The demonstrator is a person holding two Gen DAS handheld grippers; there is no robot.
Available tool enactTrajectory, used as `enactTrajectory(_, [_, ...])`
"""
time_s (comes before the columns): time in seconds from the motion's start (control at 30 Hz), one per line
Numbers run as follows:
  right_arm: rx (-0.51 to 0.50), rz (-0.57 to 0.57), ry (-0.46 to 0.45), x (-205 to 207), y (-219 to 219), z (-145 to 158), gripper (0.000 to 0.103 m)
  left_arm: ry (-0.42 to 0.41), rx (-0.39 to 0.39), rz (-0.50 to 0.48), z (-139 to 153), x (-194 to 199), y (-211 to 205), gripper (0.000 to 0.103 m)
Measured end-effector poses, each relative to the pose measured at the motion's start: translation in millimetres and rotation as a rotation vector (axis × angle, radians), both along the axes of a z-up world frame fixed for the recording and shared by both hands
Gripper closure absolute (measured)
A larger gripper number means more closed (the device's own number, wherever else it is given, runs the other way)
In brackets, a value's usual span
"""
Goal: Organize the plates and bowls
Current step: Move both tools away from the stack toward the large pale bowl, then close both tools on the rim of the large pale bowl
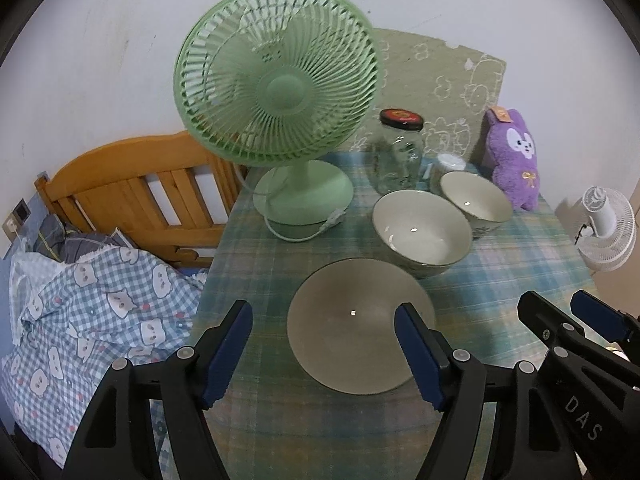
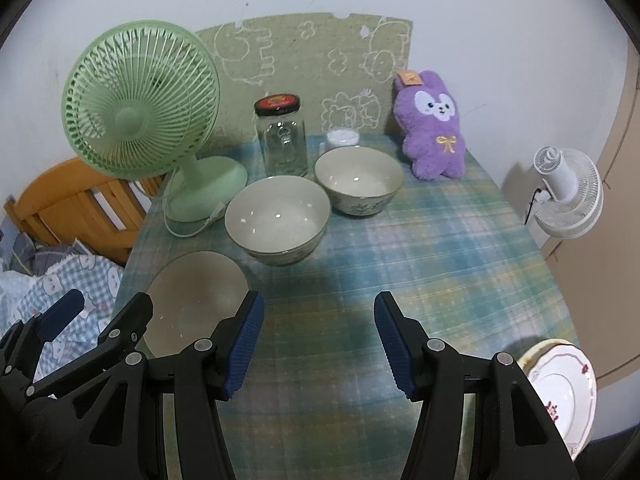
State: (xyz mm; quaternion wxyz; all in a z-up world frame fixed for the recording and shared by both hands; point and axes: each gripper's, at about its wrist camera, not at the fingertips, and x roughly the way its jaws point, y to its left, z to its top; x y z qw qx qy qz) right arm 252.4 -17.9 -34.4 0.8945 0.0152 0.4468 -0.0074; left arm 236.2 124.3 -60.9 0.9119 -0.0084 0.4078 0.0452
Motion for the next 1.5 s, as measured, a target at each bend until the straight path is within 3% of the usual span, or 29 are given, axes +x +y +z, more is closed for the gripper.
enactTrajectory(0.3, [0.010,0.015,0.026,20.3,18.2,-25.3,0.047,0.025,0.015,0.012,-24.1,15.4,15.6,0.032])
enactTrajectory(0.63, [0.027,0.023,0.074,36.8,34.4,-53.5,0.053,0.056,0.032,-0.017,-50.9,29.0,23.1,0.044])
enactTrajectory(0.9, [0.014,0.048,0.097,45.4,46.5,-70.8,0.062,0.065,0.037,-0.041,-66.7,34.9,24.5,0.055])
enactTrajectory(1.07, [0.002,0.069,0.100,48.7,53.8,-78.4,0.080,0.062,0.037,-0.060,-73.5,38.6,24.3,0.063])
enactTrajectory(1.27, [-0.005,0.080,0.092,51.6,59.1,-81.9,0.090,0.047,0.025,-0.071,-75.7,38.5,27.1,0.072])
enactTrajectory(1.33, [-0.012,0.078,0.092,52.8,59.4,-82.6,0.091,0.037,0.029,-0.083,-75.1,37.8,25.5,0.077])
enactTrajectory(1.5, [-0.023,0.080,0.084,52.7,60.8,-82.3,0.091,0.048,0.026,-0.079,-75.9,40.7,26.2,0.080])
